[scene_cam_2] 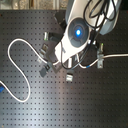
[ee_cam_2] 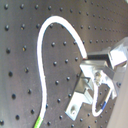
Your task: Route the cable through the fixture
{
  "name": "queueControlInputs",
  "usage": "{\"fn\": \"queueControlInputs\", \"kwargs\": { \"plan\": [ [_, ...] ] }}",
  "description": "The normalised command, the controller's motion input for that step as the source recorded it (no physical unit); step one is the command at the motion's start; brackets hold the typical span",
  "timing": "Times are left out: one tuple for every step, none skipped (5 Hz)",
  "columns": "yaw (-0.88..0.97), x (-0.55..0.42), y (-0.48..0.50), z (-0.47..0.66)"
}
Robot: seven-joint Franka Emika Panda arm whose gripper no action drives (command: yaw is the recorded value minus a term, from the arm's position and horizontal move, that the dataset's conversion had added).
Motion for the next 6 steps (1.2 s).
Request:
{"fn": "queueControlInputs", "kwargs": {
  "plan": [
    [-0.45, 0.028, -0.09, 0.0],
    [-0.42, 0.003, 0.001, 0.09],
    [-0.15, -0.002, 0.174, 0.12],
    [0.0, -0.014, 0.367, 0.18],
    [-0.03, -0.011, 0.252, 0.28],
    [-0.11, 0.049, 0.071, 0.36]
  ]
}}
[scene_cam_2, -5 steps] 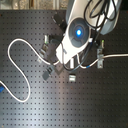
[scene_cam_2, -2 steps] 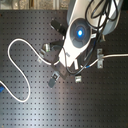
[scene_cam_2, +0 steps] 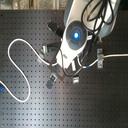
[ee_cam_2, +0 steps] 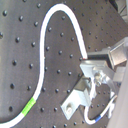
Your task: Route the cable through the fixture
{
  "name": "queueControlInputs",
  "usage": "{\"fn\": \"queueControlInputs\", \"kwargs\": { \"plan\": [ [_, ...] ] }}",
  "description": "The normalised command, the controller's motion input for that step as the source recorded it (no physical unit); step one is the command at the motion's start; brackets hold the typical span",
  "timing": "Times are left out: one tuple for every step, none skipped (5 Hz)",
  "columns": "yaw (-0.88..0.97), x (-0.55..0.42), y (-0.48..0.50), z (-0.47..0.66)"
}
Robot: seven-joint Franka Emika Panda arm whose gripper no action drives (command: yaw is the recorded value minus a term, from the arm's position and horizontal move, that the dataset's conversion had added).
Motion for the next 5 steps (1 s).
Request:
{"fn": "queueControlInputs", "kwargs": {
  "plan": [
    [-0.13, 0.006, 0.012, 0.41],
    [-0.15, 0.001, 0.095, 0.46],
    [-0.02, -0.106, 0.327, 0.31],
    [-0.01, -0.162, 0.412, 0.27],
    [0.0, -0.139, 0.419, 0.24]
  ]
}}
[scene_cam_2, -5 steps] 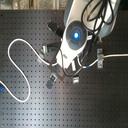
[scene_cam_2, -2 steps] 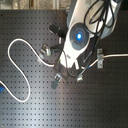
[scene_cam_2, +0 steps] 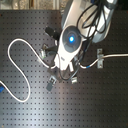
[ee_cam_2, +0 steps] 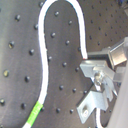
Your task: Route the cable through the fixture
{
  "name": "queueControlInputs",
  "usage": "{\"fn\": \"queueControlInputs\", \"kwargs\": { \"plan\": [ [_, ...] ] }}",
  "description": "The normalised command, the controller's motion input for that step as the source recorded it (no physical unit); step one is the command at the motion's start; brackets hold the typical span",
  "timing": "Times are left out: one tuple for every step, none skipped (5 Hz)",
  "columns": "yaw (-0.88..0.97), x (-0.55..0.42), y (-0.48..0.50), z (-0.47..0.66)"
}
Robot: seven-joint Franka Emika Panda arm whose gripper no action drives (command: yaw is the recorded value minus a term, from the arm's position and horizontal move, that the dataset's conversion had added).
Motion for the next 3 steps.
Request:
{"fn": "queueControlInputs", "kwargs": {
  "plan": [
    [-0.01, -0.156, 0.448, 0.26],
    [-0.01, -0.208, 0.451, 0.25],
    [0.0, -0.149, 0.289, 0.18]
  ]
}}
